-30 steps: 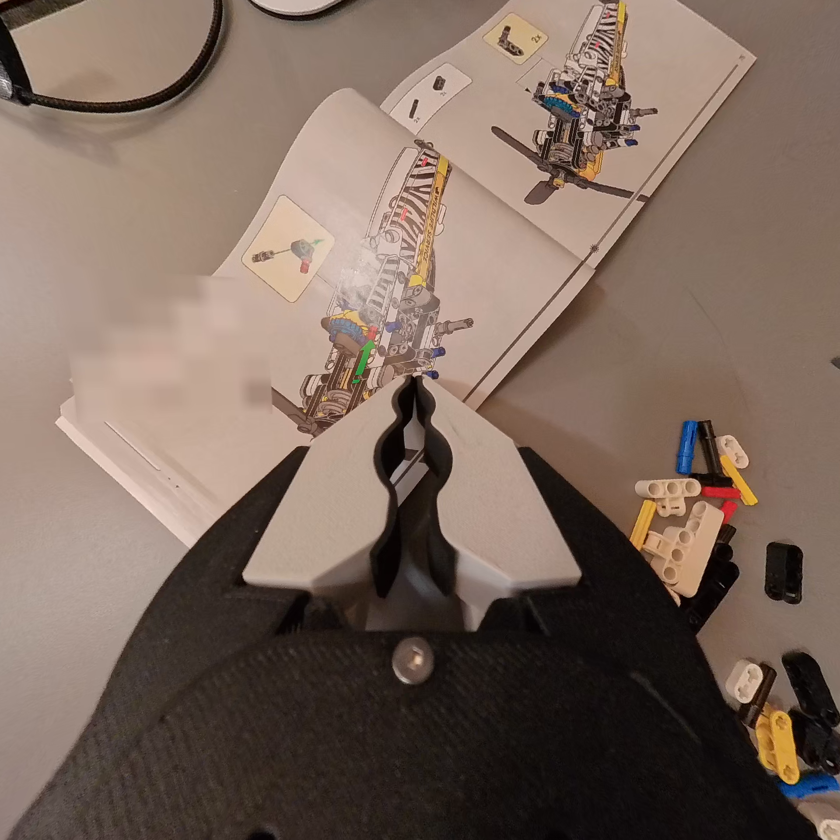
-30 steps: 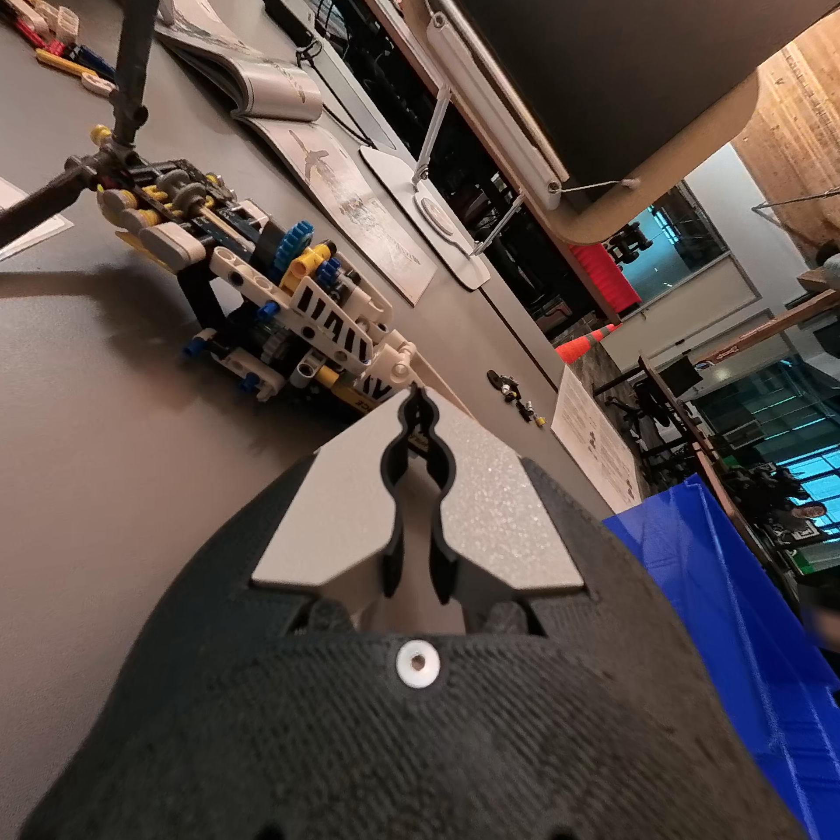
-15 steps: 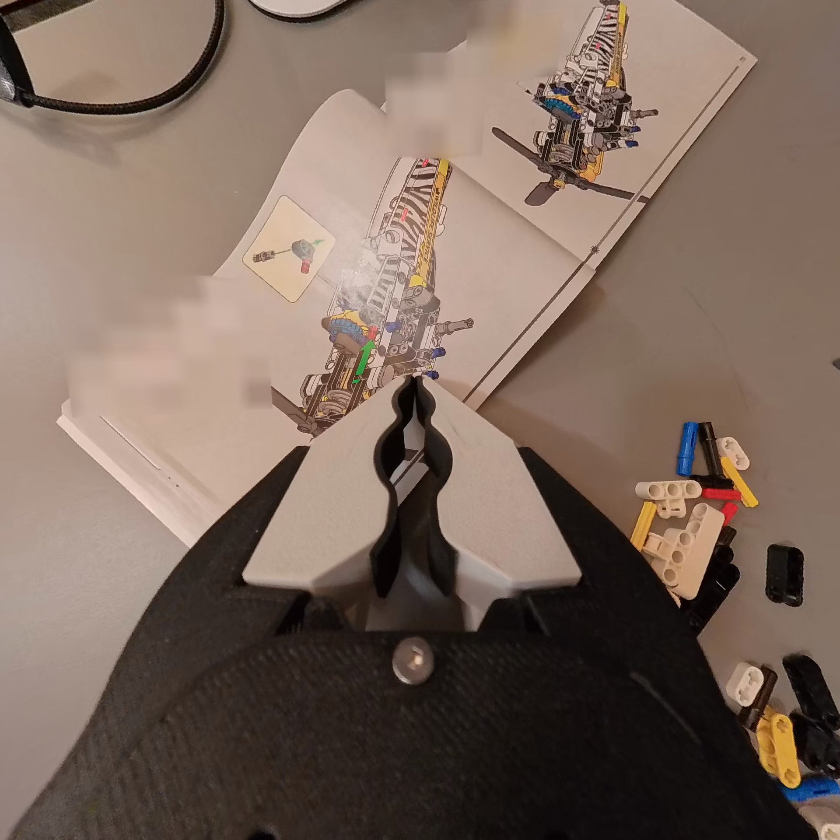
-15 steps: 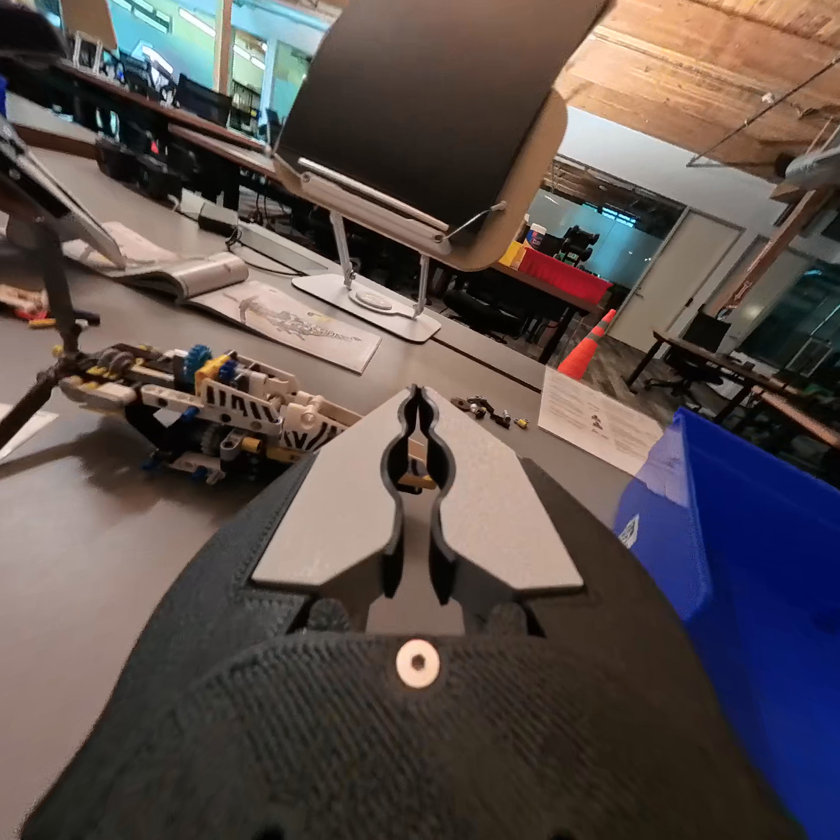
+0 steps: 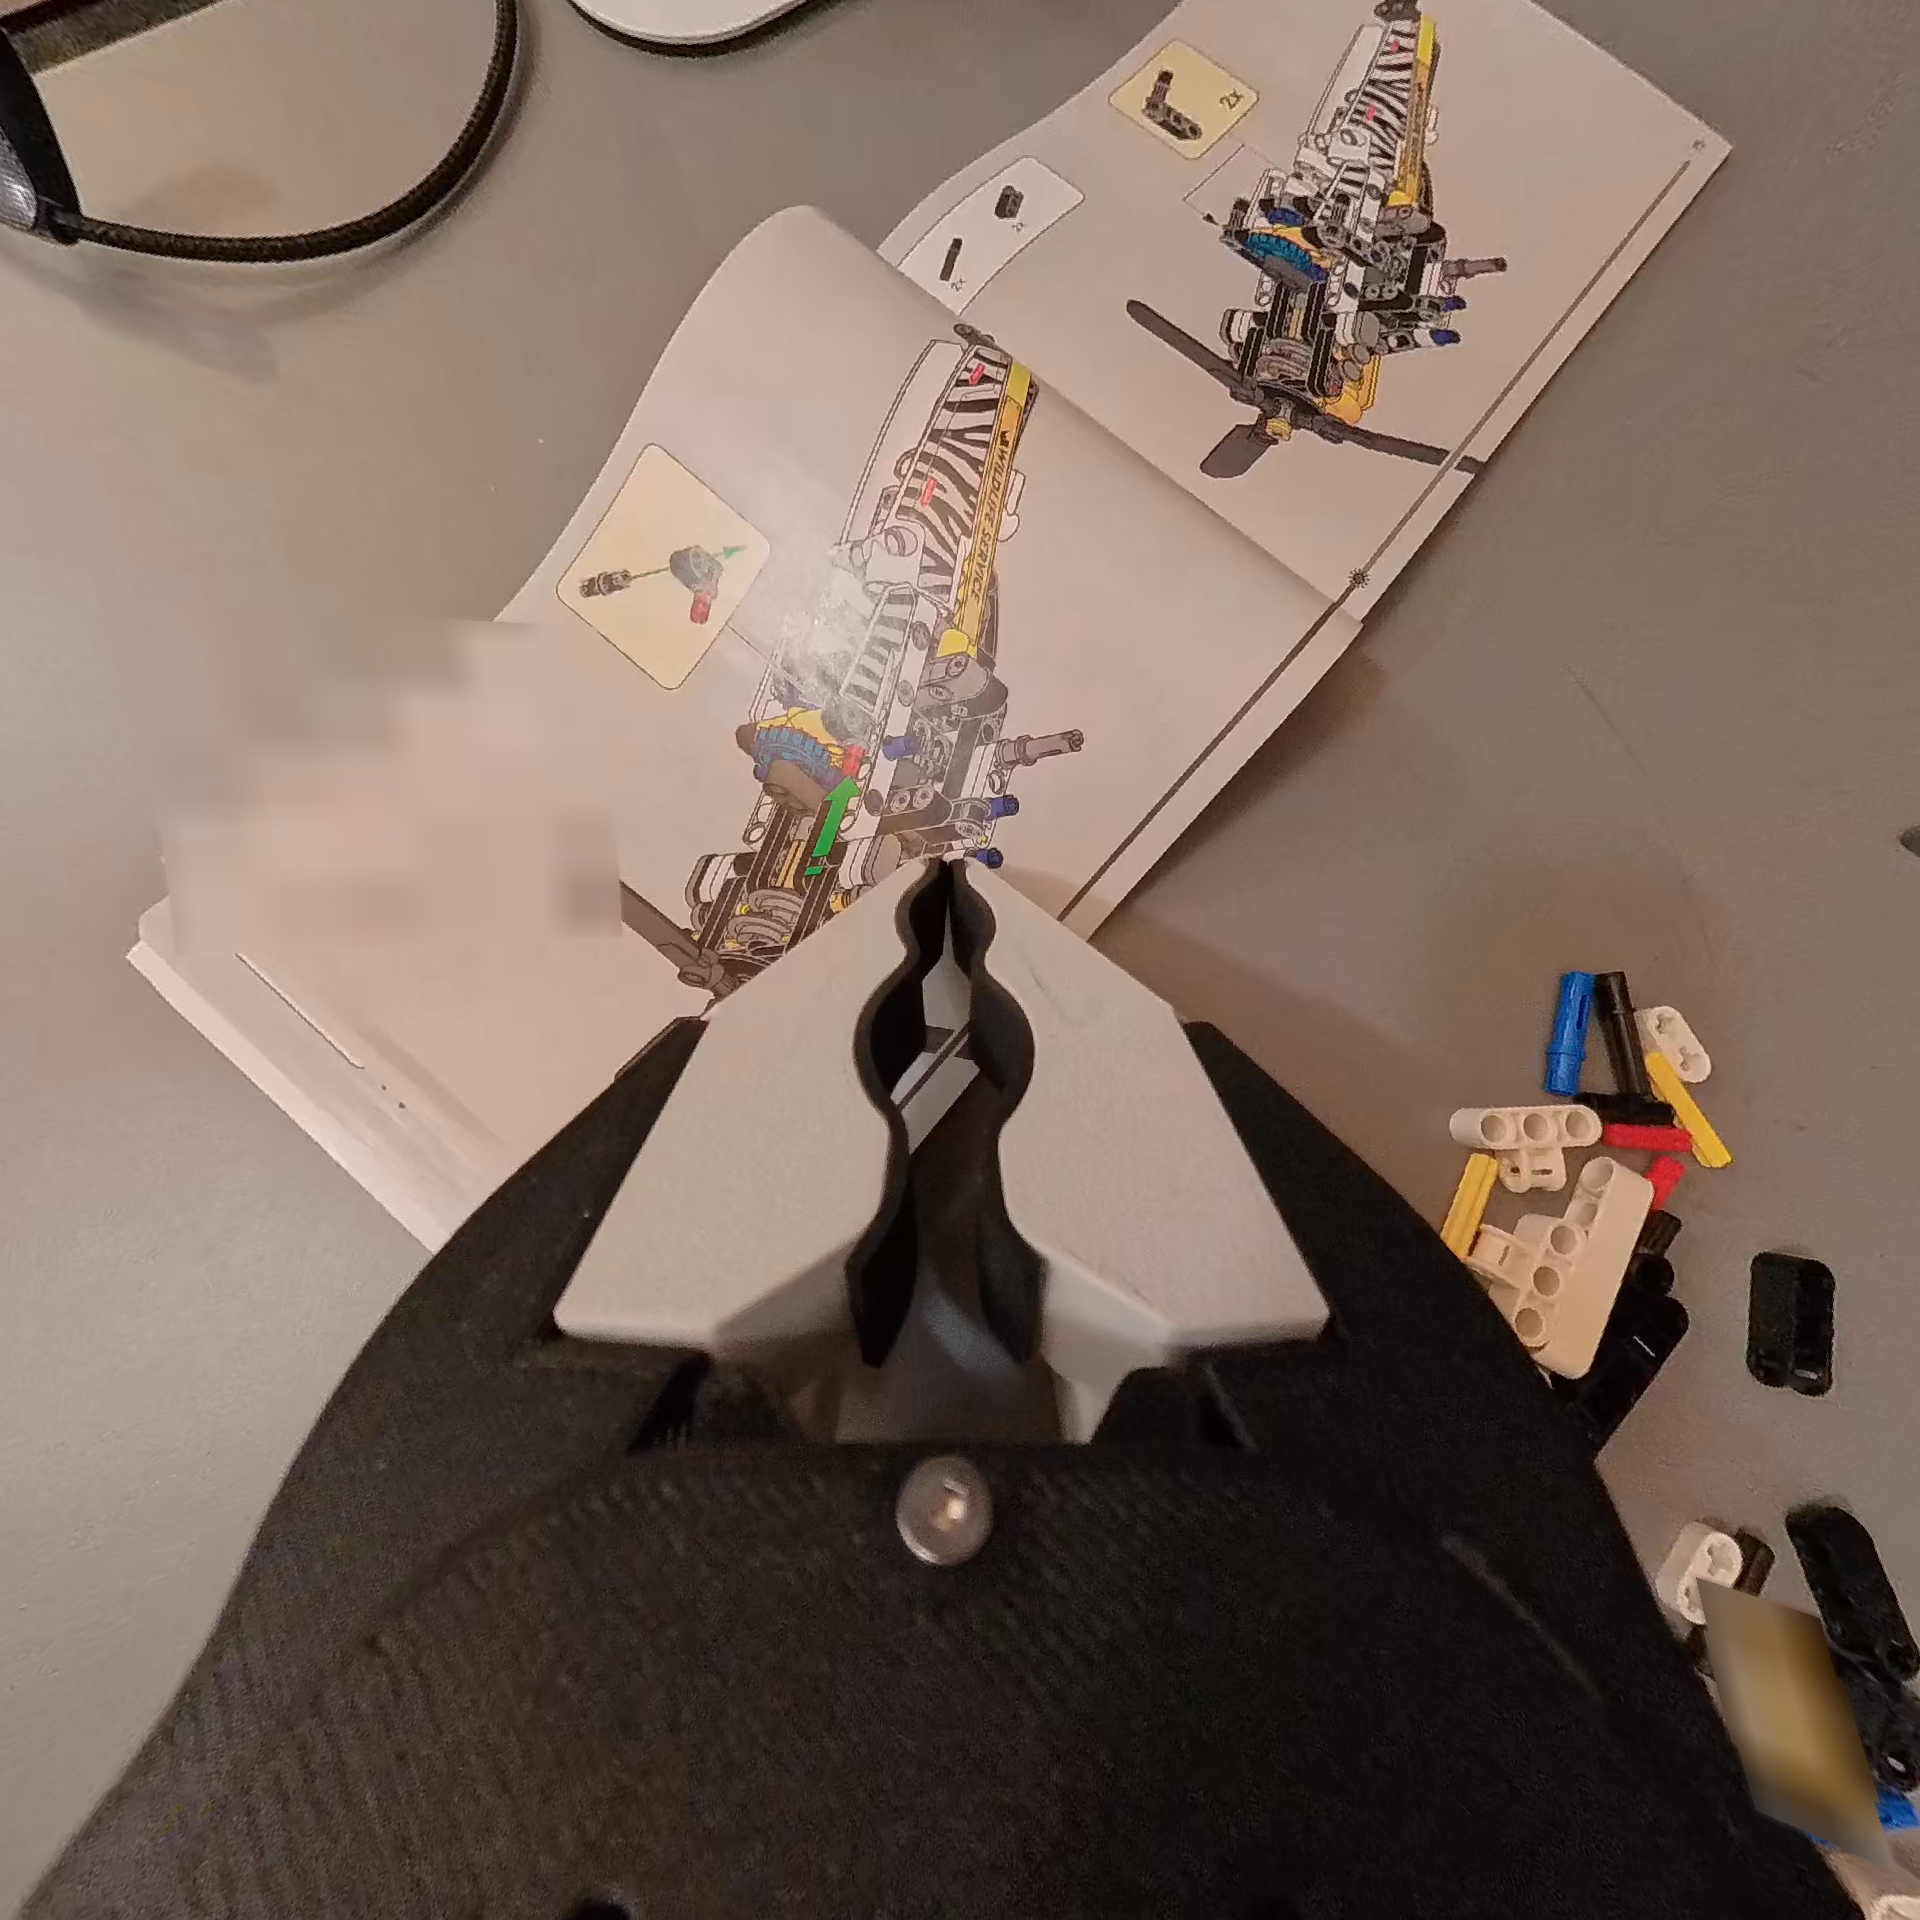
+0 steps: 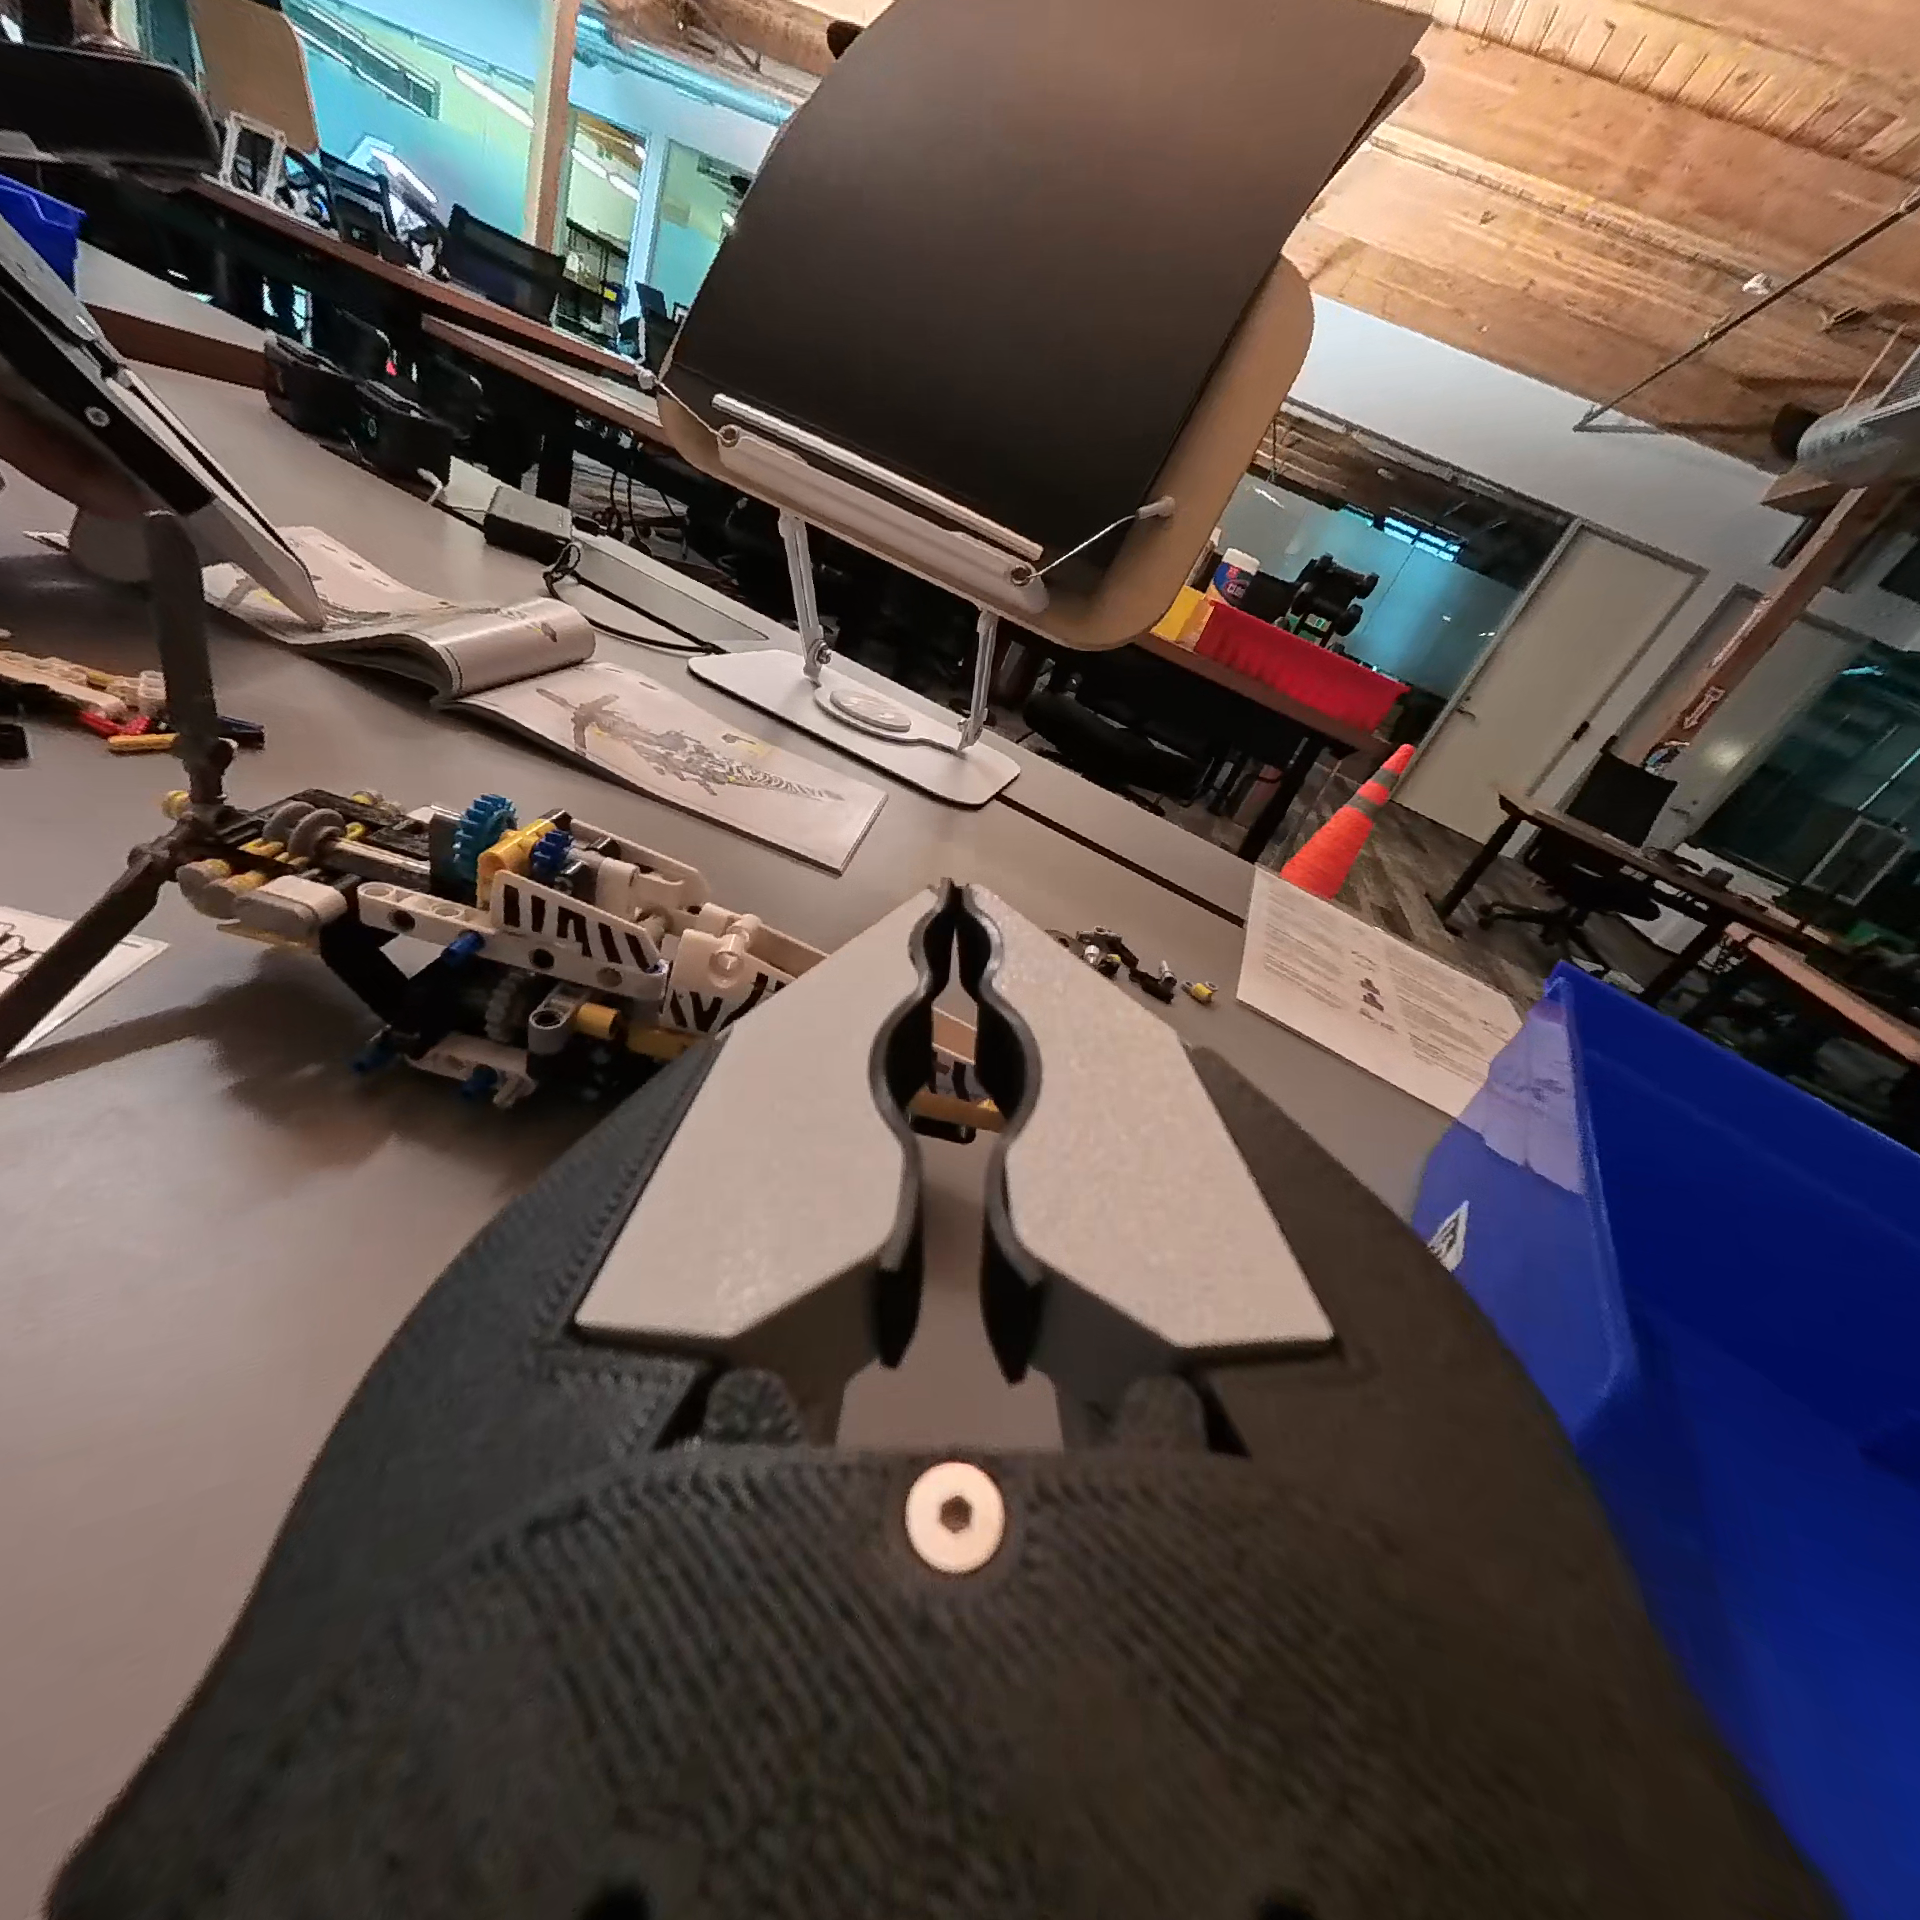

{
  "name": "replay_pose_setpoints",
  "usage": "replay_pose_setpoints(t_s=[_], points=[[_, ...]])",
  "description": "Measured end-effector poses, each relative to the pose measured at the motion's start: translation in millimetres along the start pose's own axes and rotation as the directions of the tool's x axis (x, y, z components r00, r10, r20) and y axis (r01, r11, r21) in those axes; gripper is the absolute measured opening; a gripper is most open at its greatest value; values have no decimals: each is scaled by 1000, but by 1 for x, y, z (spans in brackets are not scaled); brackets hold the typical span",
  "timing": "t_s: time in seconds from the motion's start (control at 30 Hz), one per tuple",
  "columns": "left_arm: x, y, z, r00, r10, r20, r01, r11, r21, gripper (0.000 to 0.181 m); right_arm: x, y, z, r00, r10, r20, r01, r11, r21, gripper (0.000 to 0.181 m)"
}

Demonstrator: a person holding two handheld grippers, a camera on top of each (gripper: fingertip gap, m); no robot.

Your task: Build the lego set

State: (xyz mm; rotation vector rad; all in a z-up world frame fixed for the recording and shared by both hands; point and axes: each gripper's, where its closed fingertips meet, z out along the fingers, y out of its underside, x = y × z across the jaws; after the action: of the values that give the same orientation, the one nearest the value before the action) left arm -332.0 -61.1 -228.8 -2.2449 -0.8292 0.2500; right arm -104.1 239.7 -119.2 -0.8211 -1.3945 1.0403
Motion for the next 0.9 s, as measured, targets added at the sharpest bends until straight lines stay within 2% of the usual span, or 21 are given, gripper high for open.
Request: replay_pose_setpoints(t_s=[0.53,0.67,0.8,0.9], points=[[0,0,0,1000,5,1,-5,1000,-2,1,-10,-1,2,998,-47,40,47,999,8,0],[0,-2,-1,999,-34,-18,34,999,2,1,-12,0,3,997,-63,45,63,998,4,0],[-4,-8,-6,997,-73,-23,74,996,44,0,-11,-1,2,997,-59,41,59,998,10,0],[-7,-17,-14,995,-99,-7,99,988,118,0,-8,-4,0,999,-28,31,27,999,29,0]])
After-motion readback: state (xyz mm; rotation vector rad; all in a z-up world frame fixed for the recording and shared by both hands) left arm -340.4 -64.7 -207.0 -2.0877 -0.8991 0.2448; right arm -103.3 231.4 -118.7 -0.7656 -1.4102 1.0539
